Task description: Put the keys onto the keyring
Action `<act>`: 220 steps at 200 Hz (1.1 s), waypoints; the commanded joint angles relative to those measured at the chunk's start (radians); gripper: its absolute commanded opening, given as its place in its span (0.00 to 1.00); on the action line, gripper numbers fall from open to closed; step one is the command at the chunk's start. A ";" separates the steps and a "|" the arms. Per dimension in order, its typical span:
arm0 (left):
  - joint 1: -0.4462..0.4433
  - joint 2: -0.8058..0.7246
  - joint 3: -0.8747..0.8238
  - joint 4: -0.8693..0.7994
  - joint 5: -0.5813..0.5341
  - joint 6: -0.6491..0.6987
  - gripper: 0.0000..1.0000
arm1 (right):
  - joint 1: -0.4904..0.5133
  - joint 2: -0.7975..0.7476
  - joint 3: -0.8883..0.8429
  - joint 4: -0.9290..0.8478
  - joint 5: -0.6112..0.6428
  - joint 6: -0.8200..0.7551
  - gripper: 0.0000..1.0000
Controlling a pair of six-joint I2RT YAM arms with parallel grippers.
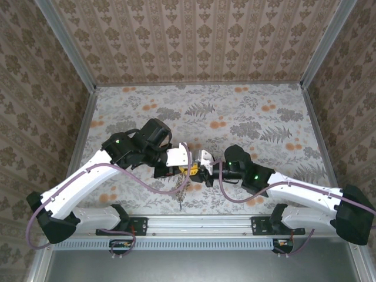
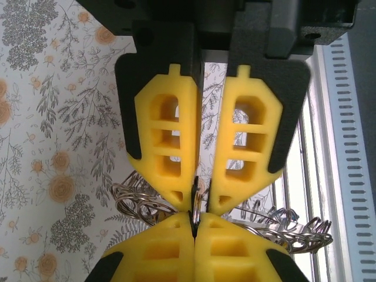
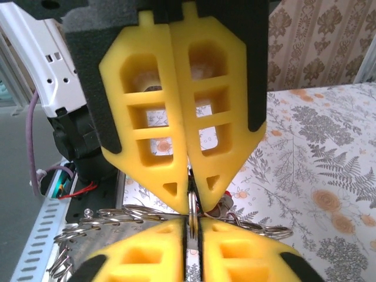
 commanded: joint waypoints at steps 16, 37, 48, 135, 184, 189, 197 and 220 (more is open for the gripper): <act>0.007 -0.023 -0.013 0.024 0.037 -0.013 0.00 | 0.008 -0.035 -0.005 0.076 0.011 0.001 0.19; 0.010 -0.022 -0.009 0.024 0.039 -0.011 0.00 | 0.008 -0.036 -0.004 0.075 0.016 -0.002 0.20; 0.010 -0.021 -0.009 0.022 0.040 -0.011 0.00 | 0.008 -0.035 -0.002 0.074 0.019 -0.001 0.20; 0.015 -0.017 -0.008 0.026 0.039 -0.013 0.00 | 0.010 -0.030 -0.001 0.091 0.046 0.003 0.14; 0.016 -0.015 -0.008 0.030 0.040 -0.014 0.00 | 0.014 -0.032 -0.011 0.106 0.048 0.009 0.18; 0.017 -0.014 -0.007 0.030 0.042 -0.014 0.00 | 0.014 -0.032 -0.010 0.107 0.049 0.009 0.18; 0.016 -0.014 -0.007 0.031 0.042 -0.015 0.00 | 0.016 -0.032 -0.011 0.107 0.050 0.009 0.15; 0.017 -0.012 -0.008 0.034 0.043 -0.015 0.00 | 0.020 -0.027 -0.011 0.113 0.053 0.012 0.05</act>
